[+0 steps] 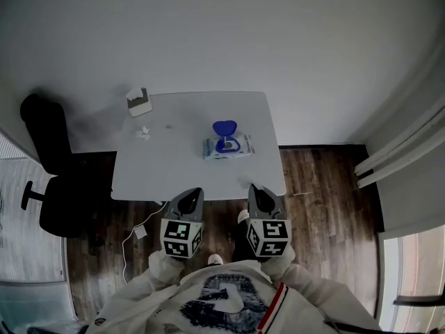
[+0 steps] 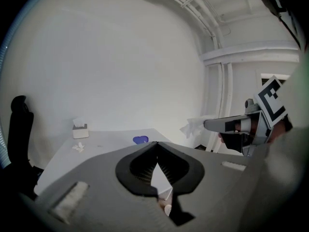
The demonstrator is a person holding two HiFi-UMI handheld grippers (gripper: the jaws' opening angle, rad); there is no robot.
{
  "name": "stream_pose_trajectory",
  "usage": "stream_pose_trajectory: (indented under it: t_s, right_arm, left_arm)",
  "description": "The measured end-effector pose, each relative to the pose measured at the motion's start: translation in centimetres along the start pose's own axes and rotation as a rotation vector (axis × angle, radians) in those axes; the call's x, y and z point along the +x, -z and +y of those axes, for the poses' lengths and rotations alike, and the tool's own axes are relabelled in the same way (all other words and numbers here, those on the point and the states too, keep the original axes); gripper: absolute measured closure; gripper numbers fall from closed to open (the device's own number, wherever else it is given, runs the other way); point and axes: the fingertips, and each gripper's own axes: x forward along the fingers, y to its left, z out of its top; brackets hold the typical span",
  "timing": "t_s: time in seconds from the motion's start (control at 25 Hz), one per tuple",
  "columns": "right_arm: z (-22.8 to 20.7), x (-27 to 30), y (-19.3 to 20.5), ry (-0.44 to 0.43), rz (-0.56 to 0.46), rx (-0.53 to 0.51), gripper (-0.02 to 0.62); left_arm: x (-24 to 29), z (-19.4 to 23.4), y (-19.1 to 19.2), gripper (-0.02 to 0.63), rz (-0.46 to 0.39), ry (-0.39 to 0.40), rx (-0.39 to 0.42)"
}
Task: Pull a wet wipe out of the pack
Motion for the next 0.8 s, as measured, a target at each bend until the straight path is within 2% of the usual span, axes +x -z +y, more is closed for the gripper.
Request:
stream_pose_trajectory:
  t_s: [0.36,0.8]
  right_arm:
    - [1.0,-3.8,1.3,-0.016,0.022,0.025,0.581]
    - [-1.8,-5.3,1.3,-0.058,0.018,0.002,0.583]
  left_arm:
    - [-3.1,-2.3,1.7,0.601,0.020,0.004,-0.019]
    - [-2.7,-5.9,0.1,0.601,0.001,-0.029,0.008]
